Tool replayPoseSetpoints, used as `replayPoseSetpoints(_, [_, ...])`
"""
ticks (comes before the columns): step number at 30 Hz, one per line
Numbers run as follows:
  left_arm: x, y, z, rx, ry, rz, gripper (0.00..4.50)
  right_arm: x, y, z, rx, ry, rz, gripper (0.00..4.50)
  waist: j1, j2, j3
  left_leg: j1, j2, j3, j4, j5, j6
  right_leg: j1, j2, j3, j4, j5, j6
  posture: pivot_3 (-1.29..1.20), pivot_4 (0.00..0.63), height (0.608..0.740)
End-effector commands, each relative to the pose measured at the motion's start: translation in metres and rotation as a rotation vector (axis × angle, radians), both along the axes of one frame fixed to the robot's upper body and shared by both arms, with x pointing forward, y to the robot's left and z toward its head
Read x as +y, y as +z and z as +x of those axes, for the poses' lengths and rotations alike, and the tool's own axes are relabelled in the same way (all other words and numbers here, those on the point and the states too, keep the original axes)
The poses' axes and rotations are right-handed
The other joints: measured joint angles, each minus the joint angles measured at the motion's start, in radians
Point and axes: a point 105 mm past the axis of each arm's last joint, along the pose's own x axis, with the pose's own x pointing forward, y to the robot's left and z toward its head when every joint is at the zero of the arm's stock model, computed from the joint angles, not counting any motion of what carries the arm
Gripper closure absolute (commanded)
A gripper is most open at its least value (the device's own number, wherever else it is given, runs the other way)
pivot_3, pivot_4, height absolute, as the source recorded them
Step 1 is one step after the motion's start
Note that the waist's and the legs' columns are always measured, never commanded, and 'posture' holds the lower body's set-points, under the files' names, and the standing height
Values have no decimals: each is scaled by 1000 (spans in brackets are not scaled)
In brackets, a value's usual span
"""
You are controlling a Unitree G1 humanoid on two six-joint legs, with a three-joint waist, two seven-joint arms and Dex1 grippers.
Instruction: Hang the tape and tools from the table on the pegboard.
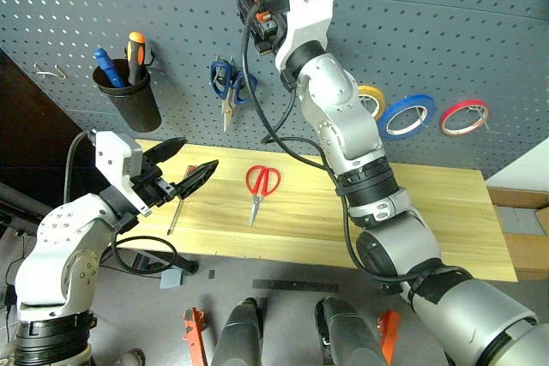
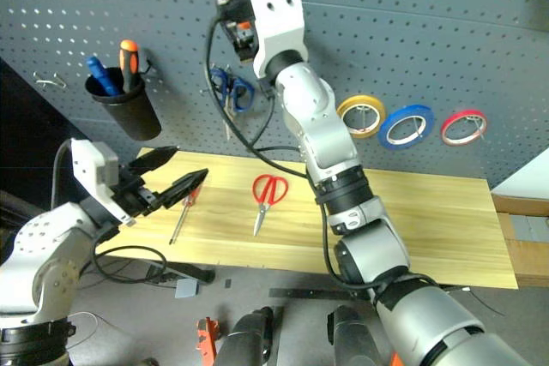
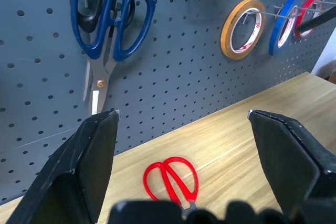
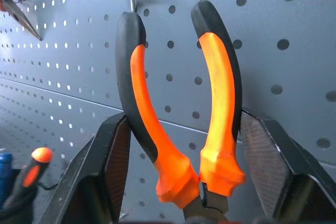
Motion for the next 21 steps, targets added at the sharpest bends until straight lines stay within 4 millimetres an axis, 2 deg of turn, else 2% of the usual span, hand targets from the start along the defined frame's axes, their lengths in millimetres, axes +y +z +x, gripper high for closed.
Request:
replayPoseSetpoints(1, [-10,14,-2,-62,-34,9,268,-5,9,-5,-105,-22,3,1859,6,0,-1,0,0,0,0,0,0,0,0,-1,0,0,0,67,143,740])
replayPoseSetpoints(10, [-21,24,6,-87,-82,7,268,-18,-22,16,-51,-75,-30,1859,7,0,-4,0,1,-2,0,3,-6,0,1,-6,1,1,-2,65,135,740])
replayPoseSetpoints(21, [-23,25,8,-91,-103,16,268,-33,-50,28,-26,-143,-79,1859,6,0,-12,0,1,-3,0,5,-7,1,1,-7,1,1,-2,61,132,740])
